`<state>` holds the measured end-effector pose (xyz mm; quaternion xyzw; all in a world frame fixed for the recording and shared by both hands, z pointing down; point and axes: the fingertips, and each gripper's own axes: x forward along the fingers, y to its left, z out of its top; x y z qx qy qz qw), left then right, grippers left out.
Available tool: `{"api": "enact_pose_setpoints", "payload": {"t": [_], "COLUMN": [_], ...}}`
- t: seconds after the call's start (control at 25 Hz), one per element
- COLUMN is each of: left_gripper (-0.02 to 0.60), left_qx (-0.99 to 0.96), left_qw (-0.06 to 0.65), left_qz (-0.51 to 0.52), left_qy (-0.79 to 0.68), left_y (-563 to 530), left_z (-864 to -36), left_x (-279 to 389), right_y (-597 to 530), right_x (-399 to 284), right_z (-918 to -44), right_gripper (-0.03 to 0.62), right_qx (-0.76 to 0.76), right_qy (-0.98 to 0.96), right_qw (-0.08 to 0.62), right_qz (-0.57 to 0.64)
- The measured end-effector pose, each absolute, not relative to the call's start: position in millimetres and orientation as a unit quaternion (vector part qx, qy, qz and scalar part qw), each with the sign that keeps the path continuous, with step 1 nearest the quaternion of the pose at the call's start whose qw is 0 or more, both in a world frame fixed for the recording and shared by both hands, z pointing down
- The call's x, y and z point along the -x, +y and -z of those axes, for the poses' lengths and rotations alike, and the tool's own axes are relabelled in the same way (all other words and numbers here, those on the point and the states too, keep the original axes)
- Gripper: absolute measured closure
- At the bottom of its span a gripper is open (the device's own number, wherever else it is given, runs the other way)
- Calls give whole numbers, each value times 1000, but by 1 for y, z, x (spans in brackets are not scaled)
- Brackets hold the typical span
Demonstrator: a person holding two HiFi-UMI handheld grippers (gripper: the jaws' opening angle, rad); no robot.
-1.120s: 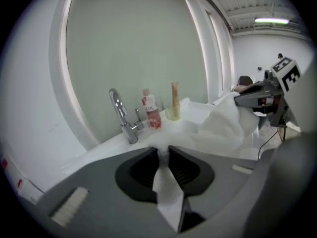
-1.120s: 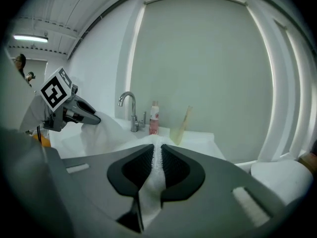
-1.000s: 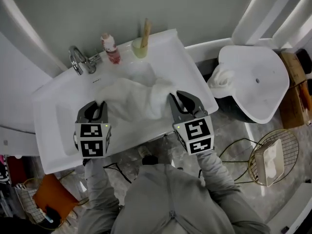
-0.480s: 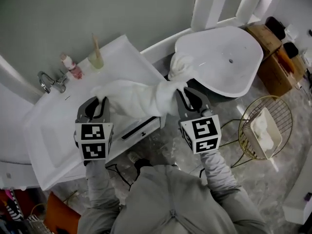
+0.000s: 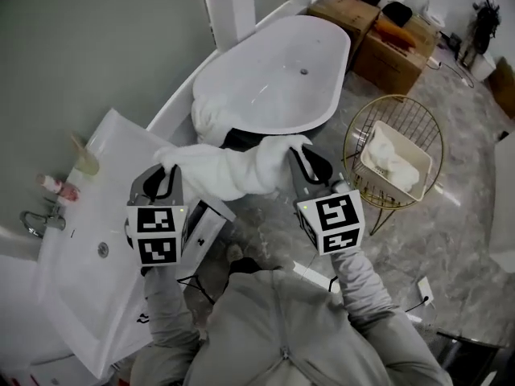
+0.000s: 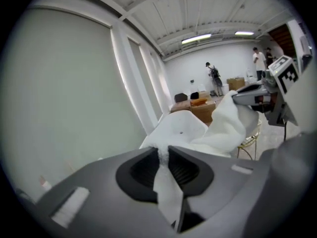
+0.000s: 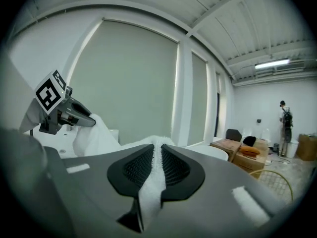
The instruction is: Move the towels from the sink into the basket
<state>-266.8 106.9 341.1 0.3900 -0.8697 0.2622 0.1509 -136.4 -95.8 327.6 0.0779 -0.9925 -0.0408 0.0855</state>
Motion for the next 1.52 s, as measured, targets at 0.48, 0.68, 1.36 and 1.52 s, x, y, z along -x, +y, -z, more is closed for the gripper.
{"api": "enact_pose_setpoints", "payload": {"t": [0.48, 0.68, 1.36, 1.52], "left_gripper": [468, 468, 468, 468], "left_qx": [-586, -649, -779, -785], "left_qw": [97, 78, 20, 26], "left_qz": [-290, -285, -279, -288], "left_qy": [-750, -701, -561, -548], "left_y": [-119, -200, -393, -429], "left_z": [-353, -356, -364, -373], "left_x": [233, 216, 139, 117], "right_y": [-240, -287, -402, -435], "right_x": [20, -9, -96, -115], "right_z": [-340, -340, -354, -362], "right_gripper": [551, 552, 551, 551], "right_qx": [-312, -386, -557, -564], "right_qy": [-943, -915, -818, -812], "right_qw": [115, 121, 141, 148], "right_qz": [10, 7, -17, -21]}}
